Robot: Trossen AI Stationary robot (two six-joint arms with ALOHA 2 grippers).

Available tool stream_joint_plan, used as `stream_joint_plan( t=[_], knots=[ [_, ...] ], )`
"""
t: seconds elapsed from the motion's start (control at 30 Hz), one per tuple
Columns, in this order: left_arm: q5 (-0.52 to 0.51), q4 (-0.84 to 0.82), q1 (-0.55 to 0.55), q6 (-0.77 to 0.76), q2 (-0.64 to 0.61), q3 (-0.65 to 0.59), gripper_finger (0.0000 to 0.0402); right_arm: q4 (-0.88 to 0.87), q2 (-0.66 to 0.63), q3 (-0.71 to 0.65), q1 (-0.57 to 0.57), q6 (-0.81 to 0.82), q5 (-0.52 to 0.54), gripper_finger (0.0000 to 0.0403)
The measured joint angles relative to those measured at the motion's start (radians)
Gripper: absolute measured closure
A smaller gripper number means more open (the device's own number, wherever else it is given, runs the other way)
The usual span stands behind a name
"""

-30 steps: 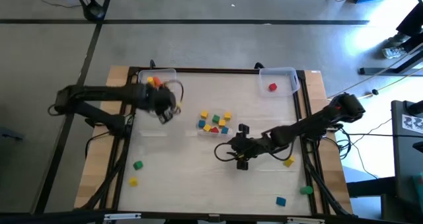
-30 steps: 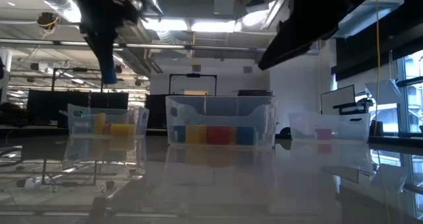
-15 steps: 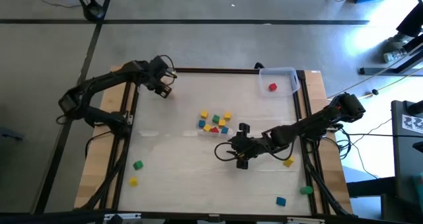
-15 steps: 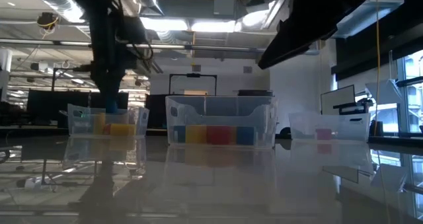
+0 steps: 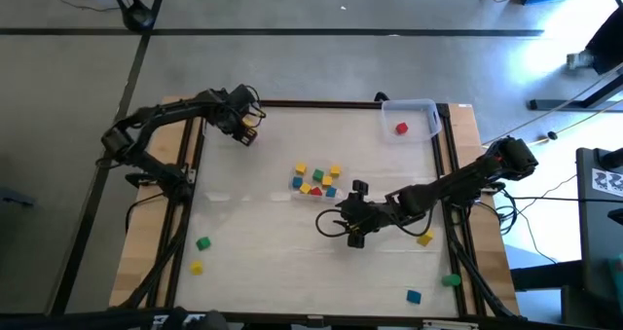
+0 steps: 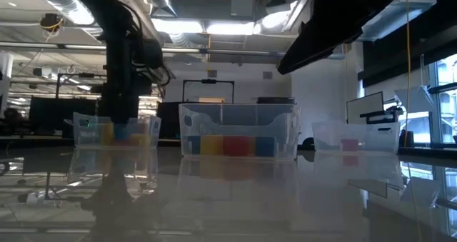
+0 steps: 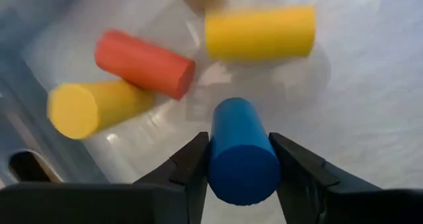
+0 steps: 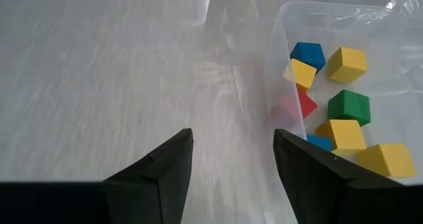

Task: Sort blocks by size
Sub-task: Put the blue cylindrical block into the top left transparent bin, then move the yellow triangular block to the bottom of the table

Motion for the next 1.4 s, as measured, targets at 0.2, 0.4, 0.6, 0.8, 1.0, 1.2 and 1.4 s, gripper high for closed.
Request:
stream_joint_plan(
  t=[0.2,0.4,0.6,0.8,1.0,1.2,1.4],
  knots=[
    [0.001,0.008,0.014,0.016,-0.002,0.001,0.0231,0.003,0.000,0.000,0.000,0.000,0.007,0.0194],
    [0.009,-0.030,0.013,0.041,-0.012,0.020,0.0196,0.004,0.000,0.000,0.000,0.000,0.012,0.0194],
    [-0.009,-0.091,-0.011,0.049,-0.122,0.098,0.0187,0.023,0.000,0.000,0.000,0.008,0.008,0.0194],
    [-0.020,-0.042,-0.089,0.050,-0.294,0.145,0.0191,-0.114,-0.035,0.032,0.011,0.083,-0.111,0.0194],
    [-0.018,0.027,-0.283,0.049,-0.448,0.133,0.0191,-0.536,-0.110,0.125,0.089,0.364,-0.132,0.0194],
    [-0.019,0.133,-0.480,-0.004,-0.548,0.067,0.0192,-0.688,-0.123,0.135,0.215,0.700,-0.233,0.0194],
    [-0.018,0.141,-0.630,-0.056,-0.567,-0.011,0.0192,-0.820,-0.115,0.134,0.340,1.272,-0.305,0.0194]
  ],
)
